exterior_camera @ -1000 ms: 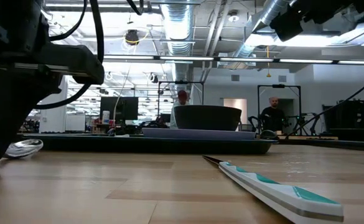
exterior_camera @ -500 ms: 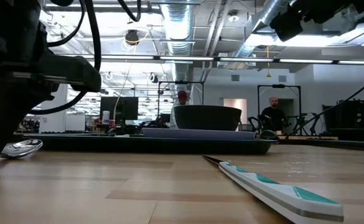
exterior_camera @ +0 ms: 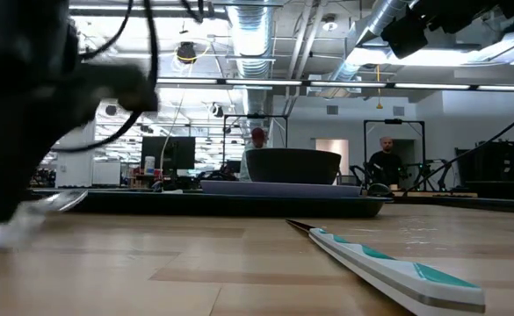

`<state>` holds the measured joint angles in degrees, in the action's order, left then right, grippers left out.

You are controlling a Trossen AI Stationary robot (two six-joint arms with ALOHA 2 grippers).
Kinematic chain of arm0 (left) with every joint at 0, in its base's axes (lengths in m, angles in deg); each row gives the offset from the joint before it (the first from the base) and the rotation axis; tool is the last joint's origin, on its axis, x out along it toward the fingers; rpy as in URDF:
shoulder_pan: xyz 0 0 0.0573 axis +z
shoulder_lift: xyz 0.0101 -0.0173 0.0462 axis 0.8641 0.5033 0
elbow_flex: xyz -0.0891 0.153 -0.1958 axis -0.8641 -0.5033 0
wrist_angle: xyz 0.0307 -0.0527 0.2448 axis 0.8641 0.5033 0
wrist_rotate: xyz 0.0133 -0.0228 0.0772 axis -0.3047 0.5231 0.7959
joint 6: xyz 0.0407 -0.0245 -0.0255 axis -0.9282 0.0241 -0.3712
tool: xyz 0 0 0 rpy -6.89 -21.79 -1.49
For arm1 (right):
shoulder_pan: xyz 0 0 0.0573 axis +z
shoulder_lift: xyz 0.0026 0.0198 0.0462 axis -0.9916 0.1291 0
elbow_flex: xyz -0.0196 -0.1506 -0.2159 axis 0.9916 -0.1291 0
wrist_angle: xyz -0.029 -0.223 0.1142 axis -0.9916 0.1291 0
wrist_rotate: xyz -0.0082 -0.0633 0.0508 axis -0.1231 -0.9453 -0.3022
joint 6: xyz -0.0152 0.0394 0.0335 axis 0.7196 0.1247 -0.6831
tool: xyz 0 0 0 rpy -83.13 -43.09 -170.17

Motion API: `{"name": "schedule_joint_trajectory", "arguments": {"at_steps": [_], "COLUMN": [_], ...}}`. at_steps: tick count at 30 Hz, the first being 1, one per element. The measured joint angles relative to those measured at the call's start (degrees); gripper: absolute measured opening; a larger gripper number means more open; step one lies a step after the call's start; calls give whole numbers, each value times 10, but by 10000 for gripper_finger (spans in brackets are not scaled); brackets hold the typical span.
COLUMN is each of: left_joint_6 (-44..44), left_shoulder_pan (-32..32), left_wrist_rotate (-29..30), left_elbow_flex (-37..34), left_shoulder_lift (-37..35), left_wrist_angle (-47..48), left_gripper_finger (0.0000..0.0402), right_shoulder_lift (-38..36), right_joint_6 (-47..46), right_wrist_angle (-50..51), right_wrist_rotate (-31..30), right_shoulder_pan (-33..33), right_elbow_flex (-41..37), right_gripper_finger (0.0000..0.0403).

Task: Set up tray
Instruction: Put the blue spoon on the black napkin to the right of the blue fork

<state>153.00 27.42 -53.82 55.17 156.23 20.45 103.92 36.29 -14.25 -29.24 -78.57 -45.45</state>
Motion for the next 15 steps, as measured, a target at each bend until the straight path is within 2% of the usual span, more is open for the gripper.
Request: {"name": "schedule_joint_trajectory", "arguments": {"at_steps": [4,11,13,15], "left_joint_6": [3,-13,-38,-72], "left_shoulder_pan": [0,12,32,60], "left_wrist_rotate": [42,109,115,133], "left_elbow_flex": [34,137,143,136], "left_shoulder_lift": [-21,-37,-42,-54], "left_wrist_angle": [15,221,268,269], "left_gripper_finger": [26,26,26,26], "right_shoulder_lift": [0,0,0,0], "right_joint_6": [0,0,0,0], "right_wrist_angle": [0,0,0,0], "right_wrist_rotate": [0,0,0,0], "right_shoulder_pan": [0,0,0,0], "right_elbow_flex": [0,0,0,0], "right_gripper_finger": [230,230,230,230]}}
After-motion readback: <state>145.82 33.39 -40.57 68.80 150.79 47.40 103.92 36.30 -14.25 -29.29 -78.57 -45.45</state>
